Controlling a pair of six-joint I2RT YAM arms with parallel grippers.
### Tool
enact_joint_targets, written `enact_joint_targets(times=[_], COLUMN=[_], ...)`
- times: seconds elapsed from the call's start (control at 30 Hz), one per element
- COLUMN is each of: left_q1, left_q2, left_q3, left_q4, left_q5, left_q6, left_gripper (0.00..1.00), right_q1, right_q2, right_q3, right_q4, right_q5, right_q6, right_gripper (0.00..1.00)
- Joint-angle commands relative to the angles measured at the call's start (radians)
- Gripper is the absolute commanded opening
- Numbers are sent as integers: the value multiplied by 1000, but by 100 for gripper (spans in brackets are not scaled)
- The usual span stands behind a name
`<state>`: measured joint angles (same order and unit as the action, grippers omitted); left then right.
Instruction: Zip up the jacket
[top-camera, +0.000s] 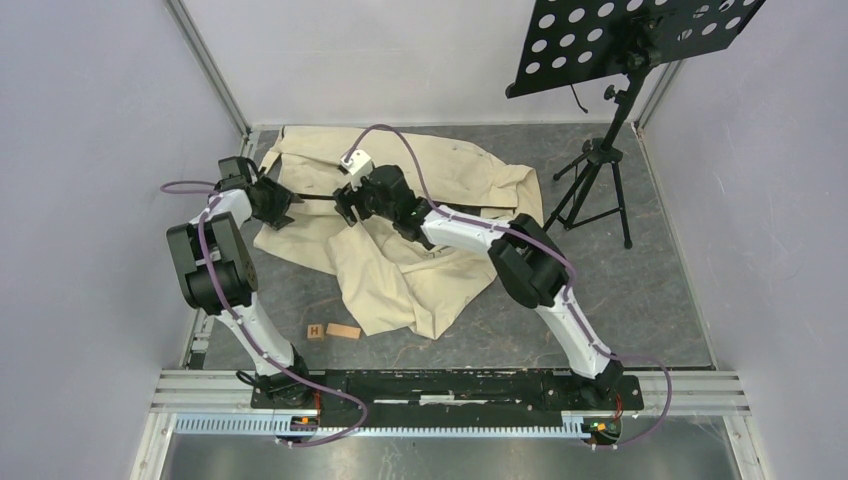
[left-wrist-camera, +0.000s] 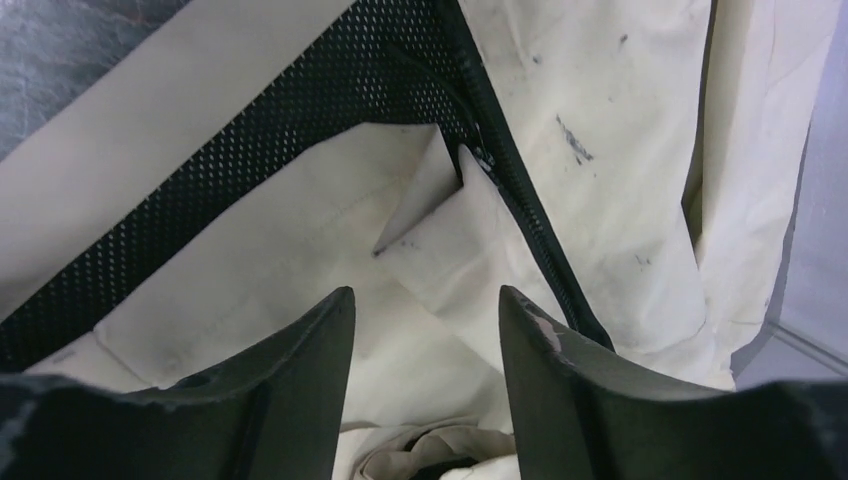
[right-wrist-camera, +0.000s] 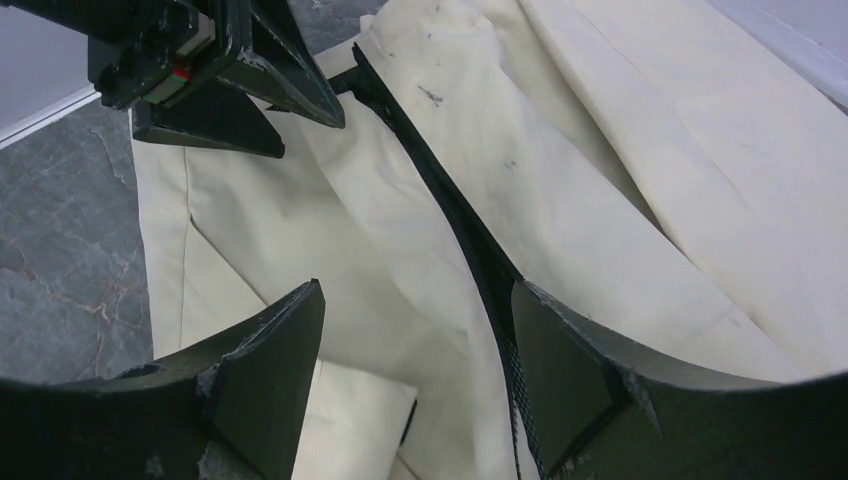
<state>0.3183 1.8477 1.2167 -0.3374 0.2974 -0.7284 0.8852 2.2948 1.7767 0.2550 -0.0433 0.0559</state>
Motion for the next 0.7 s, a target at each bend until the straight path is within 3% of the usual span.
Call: enact_joint_targets(times=[0.0, 0.17, 0.53, 0.67], left_q1=[-3, 1, 4, 3], left_q2=[40, 32, 54, -23], left_q3=[68, 61, 113, 64], left_q4=[-31, -83, -123, -117], left_q5=[-47, -94, -110, -93], left_q6=[25, 83, 117, 96], left_gripper=[59, 45, 33, 33], right_q1=[-2, -3, -2, -3], right_q2=[97, 148, 240, 273], right_q3=[161, 189, 235, 255], right_q4=[-26, 22, 36, 34], right_q5=[-33, -59, -154, -146], right_q6=[-6, -84, -194, -224], right_gripper=[74, 66, 58, 37])
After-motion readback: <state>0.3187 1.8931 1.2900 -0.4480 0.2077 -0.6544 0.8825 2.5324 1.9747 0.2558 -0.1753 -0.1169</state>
